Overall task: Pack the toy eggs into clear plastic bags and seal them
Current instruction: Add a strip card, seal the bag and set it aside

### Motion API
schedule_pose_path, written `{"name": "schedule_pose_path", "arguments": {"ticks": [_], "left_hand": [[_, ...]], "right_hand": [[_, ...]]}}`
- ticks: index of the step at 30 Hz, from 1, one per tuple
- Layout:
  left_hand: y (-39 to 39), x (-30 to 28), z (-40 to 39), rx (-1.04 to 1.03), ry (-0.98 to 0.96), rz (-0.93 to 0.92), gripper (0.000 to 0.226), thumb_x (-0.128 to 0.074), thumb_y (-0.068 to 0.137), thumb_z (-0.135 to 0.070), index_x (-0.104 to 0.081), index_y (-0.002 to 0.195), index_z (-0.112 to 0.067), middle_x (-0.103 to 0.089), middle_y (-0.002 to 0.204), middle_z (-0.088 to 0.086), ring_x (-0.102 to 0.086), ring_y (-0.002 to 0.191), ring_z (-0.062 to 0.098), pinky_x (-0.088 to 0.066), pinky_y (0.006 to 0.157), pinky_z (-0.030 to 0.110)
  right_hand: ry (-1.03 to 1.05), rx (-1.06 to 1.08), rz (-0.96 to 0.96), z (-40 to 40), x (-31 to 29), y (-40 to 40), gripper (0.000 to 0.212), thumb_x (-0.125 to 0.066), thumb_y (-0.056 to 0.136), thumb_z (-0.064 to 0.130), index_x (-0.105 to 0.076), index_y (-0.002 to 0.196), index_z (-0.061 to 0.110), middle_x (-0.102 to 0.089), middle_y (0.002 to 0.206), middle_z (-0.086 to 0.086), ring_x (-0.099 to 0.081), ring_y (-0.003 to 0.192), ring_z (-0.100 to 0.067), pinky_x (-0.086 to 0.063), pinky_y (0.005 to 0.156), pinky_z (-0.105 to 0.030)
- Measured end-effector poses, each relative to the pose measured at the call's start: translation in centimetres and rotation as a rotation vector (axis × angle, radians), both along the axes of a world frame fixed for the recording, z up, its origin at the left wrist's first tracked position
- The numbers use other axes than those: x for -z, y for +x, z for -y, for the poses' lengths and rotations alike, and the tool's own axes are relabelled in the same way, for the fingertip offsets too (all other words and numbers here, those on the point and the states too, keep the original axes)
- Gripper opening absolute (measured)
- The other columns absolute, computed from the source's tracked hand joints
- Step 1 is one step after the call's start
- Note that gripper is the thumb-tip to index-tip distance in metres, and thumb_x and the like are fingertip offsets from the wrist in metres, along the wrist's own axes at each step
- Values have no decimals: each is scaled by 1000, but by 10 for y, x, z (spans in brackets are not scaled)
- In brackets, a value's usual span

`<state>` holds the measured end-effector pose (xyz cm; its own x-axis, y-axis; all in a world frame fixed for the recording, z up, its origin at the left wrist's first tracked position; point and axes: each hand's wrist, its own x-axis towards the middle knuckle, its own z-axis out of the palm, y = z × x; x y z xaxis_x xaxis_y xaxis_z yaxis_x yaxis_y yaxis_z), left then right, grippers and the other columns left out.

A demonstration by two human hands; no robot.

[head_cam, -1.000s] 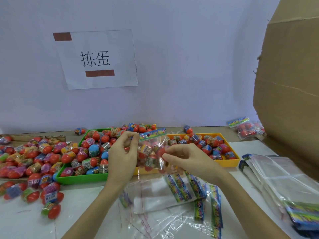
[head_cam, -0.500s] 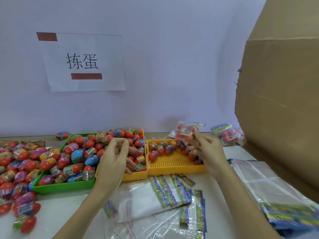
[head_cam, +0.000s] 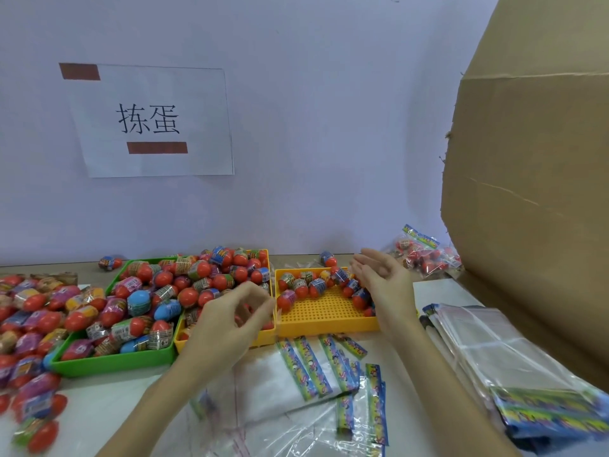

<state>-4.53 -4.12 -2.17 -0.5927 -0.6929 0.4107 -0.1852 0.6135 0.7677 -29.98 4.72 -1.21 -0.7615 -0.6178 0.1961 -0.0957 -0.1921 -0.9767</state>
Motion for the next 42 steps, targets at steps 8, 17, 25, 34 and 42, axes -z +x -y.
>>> {"name": "schedule_pose_path", "arguments": {"ticks": [8, 17, 25, 34, 42], "left_hand": [[-5, 9, -8, 469, -259, 623, 70, -79, 78, -73, -67, 138, -39, -48, 127, -31, -42, 120, -11, -38, 101, 9], [-5, 2, -9, 496, -221, 600, 57, -77, 90, -56, -68, 140, -32, -57, 139, -26, -45, 128, -11, -38, 109, 13], [0, 1, -6, 379, -94, 414, 24, -55, 111, -22, -77, 118, -21, -75, 110, -15, -70, 102, 4, -57, 91, 30], [-2, -6, 0, 115, 216, -127, 18, -59, 108, -13, -75, 100, -10, -77, 84, 4, -79, 77, 19, -63, 71, 25], [7, -8, 13, 112, 531, -151, 39, -91, 82, -23, -75, 117, -14, -81, 100, 13, -81, 91, 32, -66, 82, 34]], "right_hand": [[49, -258, -159, 4, 5, 27, 25, -56, 104, -5, -78, 101, 5, -77, 88, -12, -76, 80, -22, -63, 75, -30], [110, -345, -273, 6, 7, 40, 26, -55, 103, -4, -78, 99, 7, -75, 87, -12, -71, 72, -22, -62, 69, -33], [140, -410, -280, 3, 6, 43, 26, -54, 104, -3, -78, 102, 7, -76, 90, -12, -72, 73, -23, -63, 68, -33], [209, -774, -432, -3, -2, 51, 22, -75, 98, 33, -78, 118, 24, -79, 109, 2, -74, 102, -17, -60, 91, -32], [75, -465, -334, -2, -4, 41, 14, -77, 96, 28, -79, 91, 14, -69, 70, -1, -60, 61, -12, -49, 59, -24]]}}
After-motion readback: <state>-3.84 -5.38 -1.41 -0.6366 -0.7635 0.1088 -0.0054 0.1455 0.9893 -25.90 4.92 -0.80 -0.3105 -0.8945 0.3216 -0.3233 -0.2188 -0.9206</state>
